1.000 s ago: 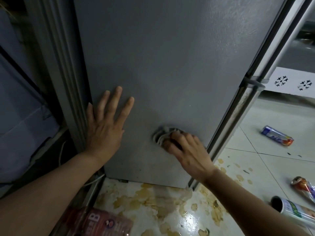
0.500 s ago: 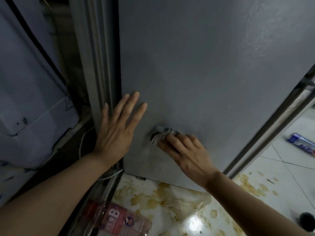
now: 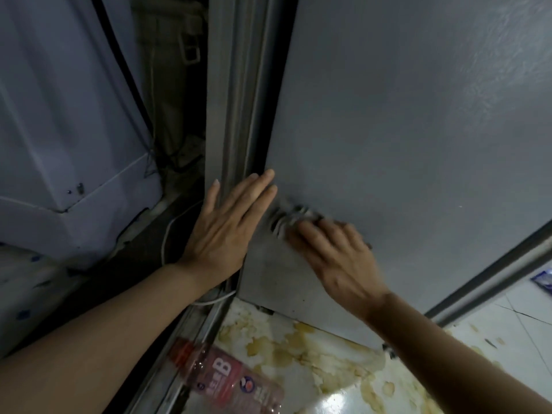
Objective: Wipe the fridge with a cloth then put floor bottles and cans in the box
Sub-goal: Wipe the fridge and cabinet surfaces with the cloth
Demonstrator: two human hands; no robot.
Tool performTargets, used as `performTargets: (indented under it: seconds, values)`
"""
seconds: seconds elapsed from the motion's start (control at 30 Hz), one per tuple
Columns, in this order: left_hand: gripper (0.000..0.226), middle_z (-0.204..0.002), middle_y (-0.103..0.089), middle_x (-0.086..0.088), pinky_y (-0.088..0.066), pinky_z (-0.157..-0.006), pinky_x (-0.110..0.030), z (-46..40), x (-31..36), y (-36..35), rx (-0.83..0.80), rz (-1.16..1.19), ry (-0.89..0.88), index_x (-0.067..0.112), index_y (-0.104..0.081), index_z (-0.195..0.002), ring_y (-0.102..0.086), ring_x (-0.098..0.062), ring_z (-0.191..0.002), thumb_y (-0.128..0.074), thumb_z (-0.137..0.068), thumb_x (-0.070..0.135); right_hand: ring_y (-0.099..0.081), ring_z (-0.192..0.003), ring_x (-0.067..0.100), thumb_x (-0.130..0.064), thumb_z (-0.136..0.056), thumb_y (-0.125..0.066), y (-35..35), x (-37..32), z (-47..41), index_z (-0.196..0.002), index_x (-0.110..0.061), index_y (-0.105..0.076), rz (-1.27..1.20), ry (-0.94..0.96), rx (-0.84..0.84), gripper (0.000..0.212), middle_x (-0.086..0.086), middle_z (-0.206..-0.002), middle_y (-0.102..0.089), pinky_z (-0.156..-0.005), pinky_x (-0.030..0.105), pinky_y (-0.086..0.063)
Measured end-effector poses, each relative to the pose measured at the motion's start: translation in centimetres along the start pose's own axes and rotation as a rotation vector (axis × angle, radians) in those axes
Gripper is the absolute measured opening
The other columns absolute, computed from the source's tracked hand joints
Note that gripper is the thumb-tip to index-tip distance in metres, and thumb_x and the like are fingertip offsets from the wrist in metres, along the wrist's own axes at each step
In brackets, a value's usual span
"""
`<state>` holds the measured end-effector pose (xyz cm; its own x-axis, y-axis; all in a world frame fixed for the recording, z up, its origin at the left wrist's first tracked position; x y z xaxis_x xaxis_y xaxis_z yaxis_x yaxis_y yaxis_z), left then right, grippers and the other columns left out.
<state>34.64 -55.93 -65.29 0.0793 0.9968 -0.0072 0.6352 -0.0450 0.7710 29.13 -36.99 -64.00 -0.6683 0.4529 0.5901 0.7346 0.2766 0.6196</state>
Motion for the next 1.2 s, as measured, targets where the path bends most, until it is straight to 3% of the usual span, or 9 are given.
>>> performTargets:
  seconds: [0.1, 0.17, 0.27, 0.4, 0.47, 0.63, 0.8, 1.03, 1.2]
  values:
    - [0.086, -0.156, -0.018, -0.002, -0.009, -0.111, -0.051, 0.6, -0.4, 0.6, 0.016, 0.048, 0.07, 0.015, -0.022, -0.145, -0.02, -0.019, -0.141, -0.063, -0.072, 0.0, -0.037, -0.122, 0.036, -0.01, -0.098, -0.025, 0.7, 2.3, -2.6, -0.137, -0.009, -0.046, -0.025, -0.168, 0.156, 0.044, 0.011, -0.141, -0.036, -0.111, 0.046, -0.021]
    - [0.08, -0.154, -0.024, -0.004, -0.017, -0.109, -0.054, 1.1, -0.5, 0.8, 0.011, 0.078, 0.089, 0.014, -0.028, -0.143, -0.024, -0.022, -0.138, -0.062, -0.072, 0.0, -0.032, -0.13, 0.036, -0.01, -0.098, -0.028, 0.1, 1.7, -2.8, -0.14, -0.008, -0.04, -0.06, -0.179, 0.154, 0.043, 0.011, -0.148, -0.032, -0.114, 0.047, -0.018]
    - [0.075, -0.152, -0.029, -0.005, -0.019, -0.109, -0.053, 1.8, -0.6, 1.3, -0.003, 0.104, 0.104, 0.011, -0.034, -0.141, -0.026, -0.023, -0.136, -0.062, -0.072, -0.002, -0.031, -0.136, 0.034, -0.01, -0.092, -0.036, -1.5, -0.9, -1.6, -0.14, -0.007, -0.036, -0.065, -0.03, 0.003, 0.049, 0.009, -0.148, -0.034, -0.114, 0.046, -0.019]
    - [0.077, -0.15, -0.033, -0.007, -0.022, -0.108, -0.054, 2.5, -0.9, 2.0, -0.022, 0.127, 0.147, 0.009, -0.038, -0.14, -0.026, -0.023, -0.133, -0.065, -0.07, -0.004, -0.042, -0.132, 0.029, -0.013, -0.09, -0.036, -1.8, -2.7, -1.6, -0.137, -0.008, -0.046, 0.002, 0.15, -0.17, 0.048, 0.005, -0.145, -0.042, -0.108, 0.046, -0.032]
    - [0.078, -0.149, -0.035, -0.008, -0.024, -0.107, -0.055, 2.6, -1.1, 2.3, -0.017, 0.13, 0.166, 0.008, -0.038, -0.14, -0.027, -0.024, -0.131, -0.067, -0.068, -0.004, -0.043, -0.131, 0.029, -0.014, -0.091, -0.034, -1.0, -2.0, -2.5, -0.137, -0.009, -0.046, 0.015, 0.11, -0.141, 0.047, 0.006, -0.144, -0.043, -0.11, 0.046, -0.031]
    - [0.074, -0.147, -0.038, -0.012, -0.033, -0.103, -0.054, 3.1, -1.3, 2.0, -0.006, 0.143, 0.183, 0.005, -0.039, -0.139, -0.037, -0.031, -0.127, -0.066, -0.071, -0.003, -0.028, -0.135, 0.029, -0.017, -0.099, -0.024, 0.2, -0.4, -6.2, -0.139, -0.013, -0.045, 0.005, -0.127, 0.088, 0.046, 0.007, -0.147, -0.038, -0.113, 0.047, -0.019]
    - [0.067, -0.144, -0.04, -0.015, -0.039, -0.096, -0.045, 4.3, -1.8, 0.7, 0.006, 0.164, 0.185, 0.002, -0.04, -0.138, -0.047, -0.036, -0.118, -0.061, -0.074, -0.003, -0.033, -0.128, 0.031, -0.017, -0.099, -0.031, -2.4, -2.4, -4.8, -0.134, -0.013, -0.052, 0.072, 0.001, 0.106, 0.041, 0.007, -0.141, -0.047, -0.106, 0.043, -0.027]
    - [0.074, -0.147, -0.037, -0.015, -0.037, -0.1, -0.053, 5.2, -2.3, -1.4, -0.045, 0.175, 0.199, 0.003, -0.035, -0.14, -0.034, -0.03, -0.123, -0.062, -0.072, -0.006, -0.035, -0.124, 0.027, -0.012, -0.096, -0.027, -7.2, -6.5, 0.2, -0.133, -0.015, -0.052, 0.068, 0.16, -0.09, 0.045, 0.001, -0.142, -0.048, -0.105, 0.039, -0.026]
    - [0.066, -0.149, -0.033, -0.011, -0.031, -0.105, -0.053, 5.9, -2.2, -2.2, -0.092, 0.167, 0.138, 0.006, -0.031, -0.143, -0.034, -0.028, -0.126, -0.047, -0.079, -0.001, -0.046, -0.128, 0.019, -0.024, -0.077, -0.05, -9.0, -9.7, 2.9, -0.133, -0.023, -0.053, 0.1, 0.305, -0.409, 0.056, -0.005, -0.141, -0.048, -0.112, 0.036, -0.026]
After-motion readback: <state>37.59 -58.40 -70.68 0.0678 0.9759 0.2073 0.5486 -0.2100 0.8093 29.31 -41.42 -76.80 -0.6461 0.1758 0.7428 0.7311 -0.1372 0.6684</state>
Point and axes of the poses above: each hand's wrist, its own z-axis away from the middle knuckle, its own y-axis out of the back of the hand, x = y × z, the point moved 2 cm from there along -z, towards the middle knuckle
